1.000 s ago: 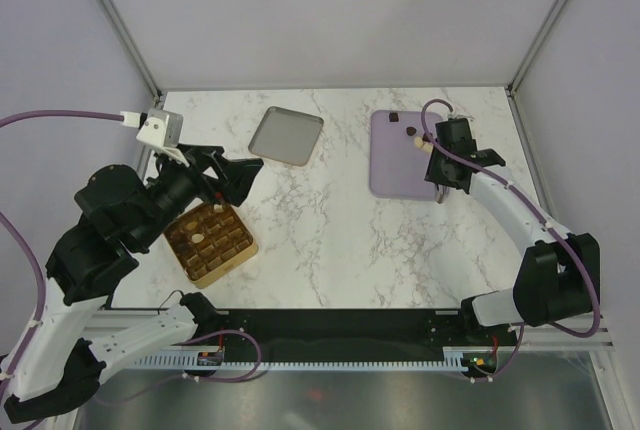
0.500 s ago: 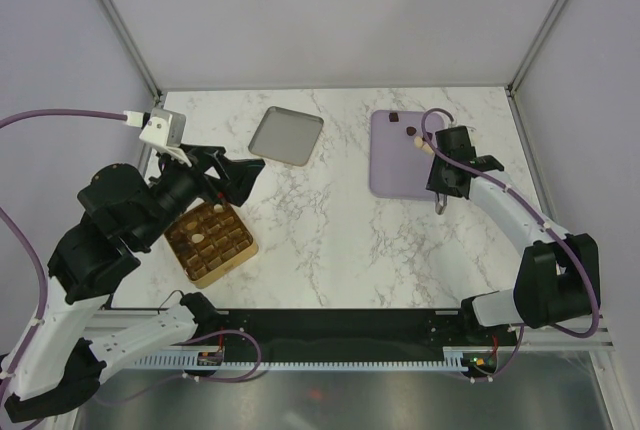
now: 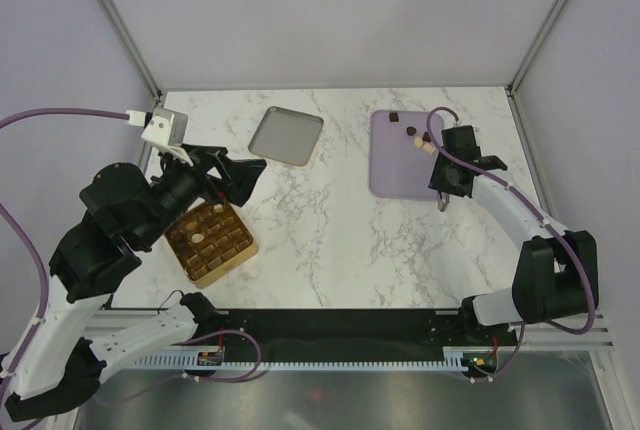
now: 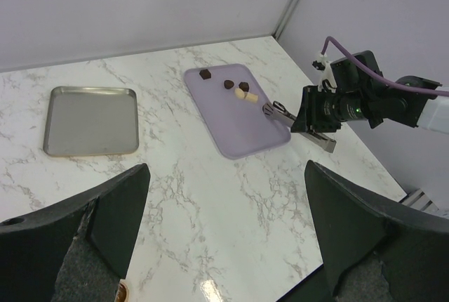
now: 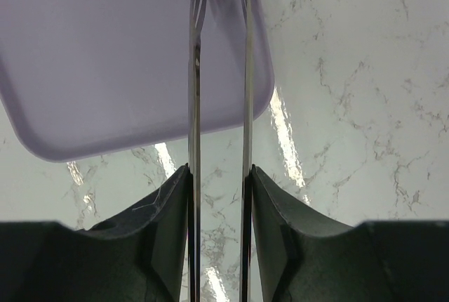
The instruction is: Pack the chocolate
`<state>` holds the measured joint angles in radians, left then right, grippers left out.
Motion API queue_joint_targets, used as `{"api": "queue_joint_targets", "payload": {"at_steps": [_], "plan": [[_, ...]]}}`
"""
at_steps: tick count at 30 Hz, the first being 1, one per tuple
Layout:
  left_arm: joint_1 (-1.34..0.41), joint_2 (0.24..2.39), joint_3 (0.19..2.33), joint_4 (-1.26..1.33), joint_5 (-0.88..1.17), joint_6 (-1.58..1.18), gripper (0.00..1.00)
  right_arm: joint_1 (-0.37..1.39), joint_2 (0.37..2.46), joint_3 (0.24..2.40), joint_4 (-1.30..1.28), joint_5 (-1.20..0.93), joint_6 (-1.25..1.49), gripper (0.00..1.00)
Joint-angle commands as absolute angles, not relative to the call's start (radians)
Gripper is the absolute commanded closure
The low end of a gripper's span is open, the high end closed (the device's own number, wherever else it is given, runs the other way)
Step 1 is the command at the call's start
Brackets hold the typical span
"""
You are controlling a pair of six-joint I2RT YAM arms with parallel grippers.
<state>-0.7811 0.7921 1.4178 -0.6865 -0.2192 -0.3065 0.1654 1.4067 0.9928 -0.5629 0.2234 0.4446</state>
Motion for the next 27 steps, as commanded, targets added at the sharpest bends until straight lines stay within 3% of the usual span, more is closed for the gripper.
{"api": "queue_joint_targets", "payload": {"at_steps": [1, 11, 27], "plan": [[-0.781, 0.802, 1.424, -0.675, -0.199, -0.333, 0.00, 0.160, 1.430, 1.006, -0.518, 0.209, 0.423, 0.54], [-0.781, 0.824, 1.433, -0.670, -0.198, -0.330, 0.00, 0.149, 1.473, 1.025, -0.503, 0.212, 0.407, 0.53], [-0.781, 0.857, 1.448, -0.660, -0.196, -0.319, 0.00, 0.167, 1.396, 1.032, -0.512, 0.045, 0.408, 0.65]]}}
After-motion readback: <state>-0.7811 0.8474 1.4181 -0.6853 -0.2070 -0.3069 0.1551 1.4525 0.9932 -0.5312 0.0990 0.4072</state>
